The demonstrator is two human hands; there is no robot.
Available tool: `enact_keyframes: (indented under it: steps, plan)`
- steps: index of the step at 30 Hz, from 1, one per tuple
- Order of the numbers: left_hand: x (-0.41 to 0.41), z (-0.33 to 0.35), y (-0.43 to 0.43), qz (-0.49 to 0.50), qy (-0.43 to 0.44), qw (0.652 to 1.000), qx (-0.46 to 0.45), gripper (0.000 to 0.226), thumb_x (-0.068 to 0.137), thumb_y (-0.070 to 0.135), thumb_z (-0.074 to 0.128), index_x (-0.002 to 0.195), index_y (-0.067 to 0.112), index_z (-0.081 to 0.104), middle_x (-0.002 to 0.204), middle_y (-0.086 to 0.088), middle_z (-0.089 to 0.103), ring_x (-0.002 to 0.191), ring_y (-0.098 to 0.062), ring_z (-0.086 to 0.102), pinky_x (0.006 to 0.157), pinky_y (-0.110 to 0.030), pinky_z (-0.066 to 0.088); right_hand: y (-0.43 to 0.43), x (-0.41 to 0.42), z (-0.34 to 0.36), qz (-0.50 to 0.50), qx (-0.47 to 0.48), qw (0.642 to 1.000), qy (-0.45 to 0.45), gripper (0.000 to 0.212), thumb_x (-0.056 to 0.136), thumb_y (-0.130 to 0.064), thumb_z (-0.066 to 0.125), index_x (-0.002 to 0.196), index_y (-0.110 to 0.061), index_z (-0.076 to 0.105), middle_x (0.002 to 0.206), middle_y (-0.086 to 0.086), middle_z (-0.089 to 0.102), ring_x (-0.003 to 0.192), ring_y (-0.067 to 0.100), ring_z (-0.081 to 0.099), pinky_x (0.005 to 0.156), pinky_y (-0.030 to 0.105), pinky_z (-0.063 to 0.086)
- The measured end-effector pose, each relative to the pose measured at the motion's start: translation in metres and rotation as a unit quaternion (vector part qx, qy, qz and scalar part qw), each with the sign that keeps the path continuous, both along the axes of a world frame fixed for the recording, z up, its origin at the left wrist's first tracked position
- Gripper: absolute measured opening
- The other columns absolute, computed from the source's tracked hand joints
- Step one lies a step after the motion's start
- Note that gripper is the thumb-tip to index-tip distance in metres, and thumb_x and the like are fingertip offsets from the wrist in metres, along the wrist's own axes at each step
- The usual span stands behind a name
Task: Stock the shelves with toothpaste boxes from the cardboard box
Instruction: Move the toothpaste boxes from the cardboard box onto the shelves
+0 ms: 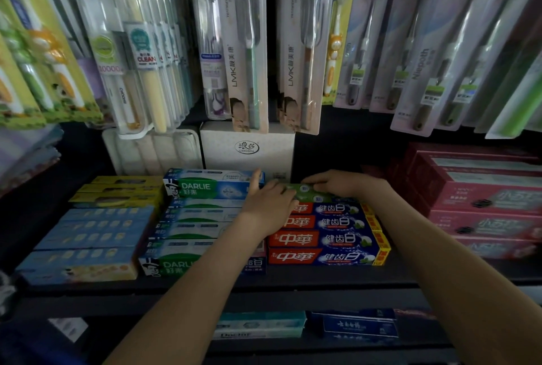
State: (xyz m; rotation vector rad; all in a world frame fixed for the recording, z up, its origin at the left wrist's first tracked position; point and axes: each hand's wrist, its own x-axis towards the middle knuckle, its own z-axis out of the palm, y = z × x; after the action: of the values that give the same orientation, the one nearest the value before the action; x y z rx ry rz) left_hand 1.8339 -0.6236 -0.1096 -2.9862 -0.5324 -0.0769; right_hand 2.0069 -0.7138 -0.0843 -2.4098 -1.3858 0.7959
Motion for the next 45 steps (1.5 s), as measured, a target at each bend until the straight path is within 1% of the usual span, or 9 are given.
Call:
enact_keyframes:
  steps: [6, 11, 17, 21, 24, 27, 30, 35, 45]
  plan:
    - [-0.01, 0.01, -0.02, 0.0, -0.054, 0.999, 0.0, 0.041, 0.103, 0.029, 0.027, 0.14, 0.019, 0.044, 0.15, -0.001, 0.037, 0.145, -0.017, 0.017, 0.112, -0.058, -0.016, -0.044, -0.039, -0.001, -0.102, 0.159, 0.974, -0.122, 0.041, 0.102, -0.022, 0.037, 0.142, -0.013, 0.041, 0.147, 0.009, 0.039, 0.134, 0.025, 0.036, 0.112, 0.033, 0.026]
    - [-0.03, 0.001, -0.055, -0.013, -0.03, 0.995, -0.098, 0.056, 0.103, 0.043, 0.017, 0.15, 0.013, 0.023, 0.158, -0.004, 0.02, 0.146, -0.016, 0.011, 0.117, -0.049, -0.01, -0.079, -0.088, -0.03, -0.061, 0.106, 0.965, -0.234, 0.051, 0.1, -0.045, 0.031, 0.143, -0.019, 0.038, 0.149, 0.003, 0.037, 0.138, 0.021, 0.03, 0.113, 0.039, 0.02]
    - [-0.033, -0.015, -0.064, -0.002, 0.008, 0.995, -0.102, 0.064, 0.102, 0.047, 0.009, 0.153, 0.01, -0.001, 0.161, -0.008, -0.004, 0.148, -0.019, -0.006, 0.119, -0.042, -0.006, -0.087, -0.089, -0.048, -0.038, 0.069, 0.944, -0.32, 0.101, 0.07, -0.065, -0.023, 0.152, -0.021, 0.016, 0.158, -0.003, 0.016, 0.145, 0.013, 0.012, 0.116, 0.031, 0.007]
    - [-0.032, -0.02, -0.066, 0.002, -0.009, 0.997, -0.081, 0.065, 0.102, 0.047, 0.009, 0.152, 0.007, 0.004, 0.161, -0.009, 0.003, 0.148, -0.021, -0.001, 0.119, -0.044, -0.003, -0.087, -0.087, -0.048, -0.041, 0.086, 0.943, -0.318, 0.091, 0.075, -0.061, -0.012, 0.15, -0.023, 0.023, 0.156, -0.004, 0.024, 0.143, 0.013, 0.02, 0.115, 0.029, 0.009]
    - [-0.032, -0.018, -0.065, -0.01, -0.018, 0.996, -0.087, 0.067, 0.101, 0.049, 0.012, 0.152, 0.007, 0.008, 0.16, -0.009, 0.009, 0.147, -0.022, 0.005, 0.119, -0.043, 0.0, -0.087, -0.088, -0.047, -0.052, 0.12, 0.946, -0.296, 0.062, 0.096, -0.056, 0.017, 0.146, -0.023, 0.033, 0.152, -0.004, 0.032, 0.14, 0.013, 0.025, 0.116, 0.033, 0.006]
    - [-0.032, -0.014, -0.059, -0.024, -0.033, 0.995, -0.093, 0.066, 0.101, 0.05, 0.017, 0.151, 0.007, 0.014, 0.158, -0.009, 0.016, 0.145, -0.022, 0.013, 0.119, -0.041, 0.006, -0.089, -0.081, -0.039, -0.147, 0.183, 0.935, -0.264, 0.043, 0.101, -0.038, 0.032, 0.14, -0.021, 0.043, 0.145, -0.002, 0.04, 0.136, 0.016, 0.03, 0.112, 0.037, 0.01]
    - [-0.028, -0.011, -0.056, -0.032, -0.039, 0.995, -0.091, 0.061, 0.103, 0.043, 0.016, 0.152, 0.008, 0.011, 0.159, -0.009, 0.014, 0.146, -0.021, 0.012, 0.119, -0.039, 0.006, -0.091, -0.065, -0.032, -0.206, 0.144, 0.933, -0.257, 0.041, 0.101, -0.034, 0.031, 0.136, -0.016, 0.045, 0.143, 0.003, 0.042, 0.132, 0.022, 0.034, 0.109, 0.037, 0.019]
    - [-0.021, -0.015, -0.059, -0.006, -0.01, 0.995, -0.096, 0.06, 0.104, 0.039, 0.012, 0.152, 0.006, 0.003, 0.161, -0.01, 0.002, 0.147, -0.02, 0.003, 0.12, -0.037, -0.001, -0.078, -0.051, -0.026, -0.147, 0.033, 0.96, -0.237, 0.055, 0.1, -0.047, 0.027, 0.142, -0.013, 0.038, 0.147, 0.009, 0.039, 0.133, 0.026, 0.036, 0.108, 0.036, 0.027]
    - [-0.022, -0.019, -0.06, -0.004, -0.015, 0.994, -0.108, 0.059, 0.104, 0.037, 0.013, 0.152, 0.004, 0.002, 0.16, -0.012, 0.002, 0.147, -0.021, 0.002, 0.118, -0.032, -0.003, -0.07, -0.055, -0.03, -0.134, 0.051, 0.962, -0.234, 0.058, 0.099, -0.051, 0.029, 0.146, -0.017, 0.034, 0.152, 0.005, 0.034, 0.136, 0.026, 0.036, 0.11, 0.036, 0.03]
